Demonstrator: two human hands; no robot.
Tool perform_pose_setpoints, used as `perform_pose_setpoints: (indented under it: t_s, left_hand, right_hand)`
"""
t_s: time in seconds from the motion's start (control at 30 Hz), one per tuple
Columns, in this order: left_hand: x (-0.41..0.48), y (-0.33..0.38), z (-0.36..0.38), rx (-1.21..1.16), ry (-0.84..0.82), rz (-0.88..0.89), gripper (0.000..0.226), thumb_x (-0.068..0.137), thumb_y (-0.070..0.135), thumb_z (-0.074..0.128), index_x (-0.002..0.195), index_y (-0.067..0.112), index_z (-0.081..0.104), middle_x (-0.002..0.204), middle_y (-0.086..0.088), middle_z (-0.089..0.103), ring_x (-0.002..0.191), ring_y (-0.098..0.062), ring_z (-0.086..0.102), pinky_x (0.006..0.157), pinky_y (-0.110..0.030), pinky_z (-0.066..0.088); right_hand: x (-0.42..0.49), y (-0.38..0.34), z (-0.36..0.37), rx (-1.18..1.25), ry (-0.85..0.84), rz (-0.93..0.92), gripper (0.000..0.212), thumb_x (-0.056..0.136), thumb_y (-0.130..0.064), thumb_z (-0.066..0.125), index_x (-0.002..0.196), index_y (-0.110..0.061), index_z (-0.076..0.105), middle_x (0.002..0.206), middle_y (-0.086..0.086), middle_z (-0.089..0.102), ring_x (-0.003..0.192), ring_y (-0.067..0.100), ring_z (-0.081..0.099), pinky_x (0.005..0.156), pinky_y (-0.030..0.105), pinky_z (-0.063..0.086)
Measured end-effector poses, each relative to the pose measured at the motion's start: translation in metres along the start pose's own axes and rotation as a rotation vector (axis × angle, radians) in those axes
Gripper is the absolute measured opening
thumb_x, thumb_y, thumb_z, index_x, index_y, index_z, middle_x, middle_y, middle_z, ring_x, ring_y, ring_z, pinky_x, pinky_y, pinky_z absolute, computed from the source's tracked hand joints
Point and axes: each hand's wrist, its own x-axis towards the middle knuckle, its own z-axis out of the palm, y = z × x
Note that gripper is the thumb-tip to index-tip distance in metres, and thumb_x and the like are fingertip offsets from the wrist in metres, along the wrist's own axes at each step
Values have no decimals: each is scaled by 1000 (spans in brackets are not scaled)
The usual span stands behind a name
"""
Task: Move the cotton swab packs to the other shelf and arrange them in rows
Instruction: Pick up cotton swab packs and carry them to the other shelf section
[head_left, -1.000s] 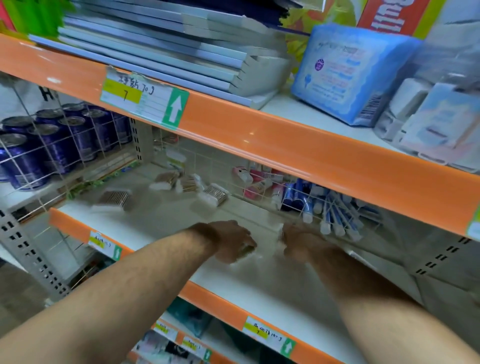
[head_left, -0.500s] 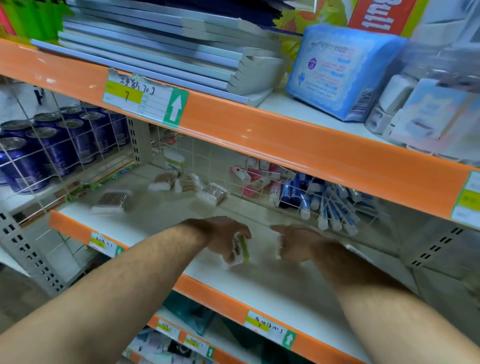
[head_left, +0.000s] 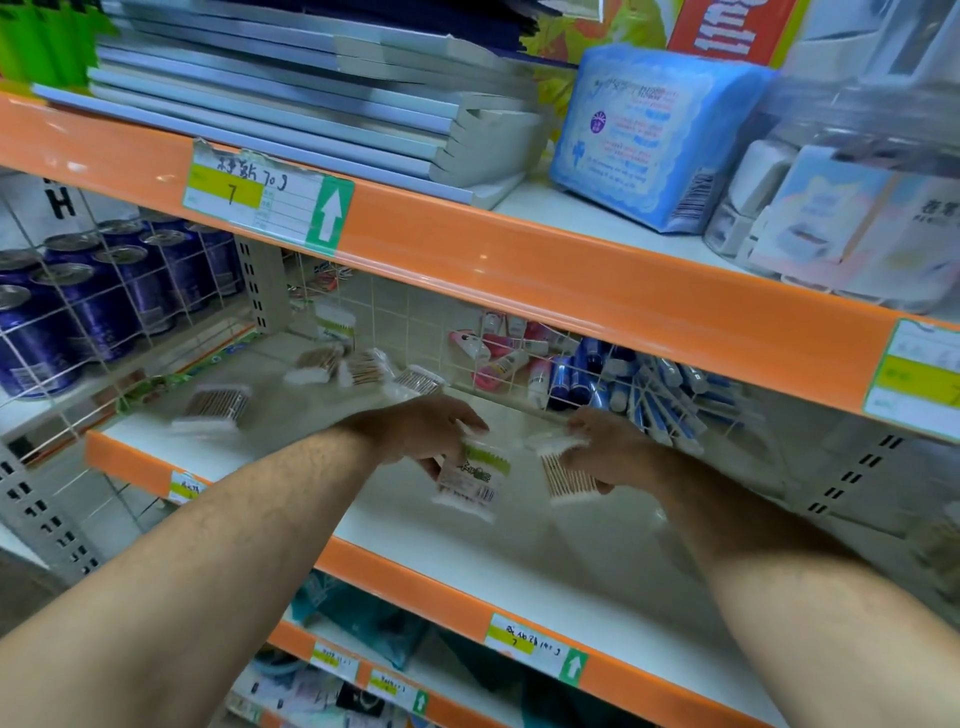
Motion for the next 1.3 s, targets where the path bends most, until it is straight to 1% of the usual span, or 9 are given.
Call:
perform_pose_setpoints:
  t_s: [0.2,0.33,0.43,0.53,0.6,0.73,0.9,1.1,1.3]
  left_hand:
    - [1,6,-2,-31,38,8,48,83,-14,61,126,8,62,118,-15,68,103,-31,69,80,-44,61]
    - [1,7,-3,-9,47,19,46,84,-12,61,126,6,62,120,-17,67,105,-32,68,81,-44,61]
    - [1,7,-4,-2,62,18,41,85,-10,61,124,5,62,119,-18,67,104,-33,68,80,-44,61]
    - [1,7,-4,0,79,9,28,86,-9,61,107,9,63,113,-17,68,101,-34,69,78,-42,61]
    - [2,8,-4,-9,97,0,26,86,-9,60,95,16,60,111,-17,68,100,-35,69,77,-41,61]
    - [5,7,-3,-16,116,-10,28,85,-10,61,93,17,59,113,-17,66,101,-37,68,74,-42,62]
    - [7,9,-1,29,121,-18,40,84,-10,62,119,11,63,117,-15,64,104,-36,67,73,-38,62]
    - [9,7,-1,71,124,-21,39,85,-7,63,121,8,63,116,-16,66,99,-33,68,69,-33,62]
    - [8,7,-2,92,123,-5,37,84,-8,62,117,9,66,108,-12,67,96,-32,69,70,-32,61]
  right_hand:
    - [3,-5,0,20,-9,-34,43,90,-11,65,131,-15,55,105,8,61,77,22,67,64,36,62]
    - [7,-7,1,-19,-9,-57,22,87,-16,67,108,-12,62,94,8,64,72,17,63,57,27,56]
    - [12,-7,1,-122,47,-63,18,81,-22,69,95,-17,59,90,3,61,74,15,59,68,32,54]
    - [12,-9,-1,-57,20,-77,49,88,-18,64,132,-38,51,113,-4,54,72,16,68,57,28,57]
    - [12,-12,-1,-20,-14,-73,59,94,-14,57,140,-48,43,115,1,53,63,17,70,52,25,56]
    - [12,-18,0,11,-61,-41,30,98,-16,55,119,-32,67,116,15,63,61,17,72,57,31,61]
    - [7,-22,-2,-25,-197,-5,64,89,6,57,142,-29,49,133,7,49,76,13,70,64,26,60]
    - [5,-20,-3,-71,-194,0,21,96,-20,62,111,-6,63,77,8,70,58,15,70,60,28,59]
    - [4,-22,-5,-183,-138,-30,28,93,-31,64,97,-3,67,67,2,62,50,10,59,56,23,55]
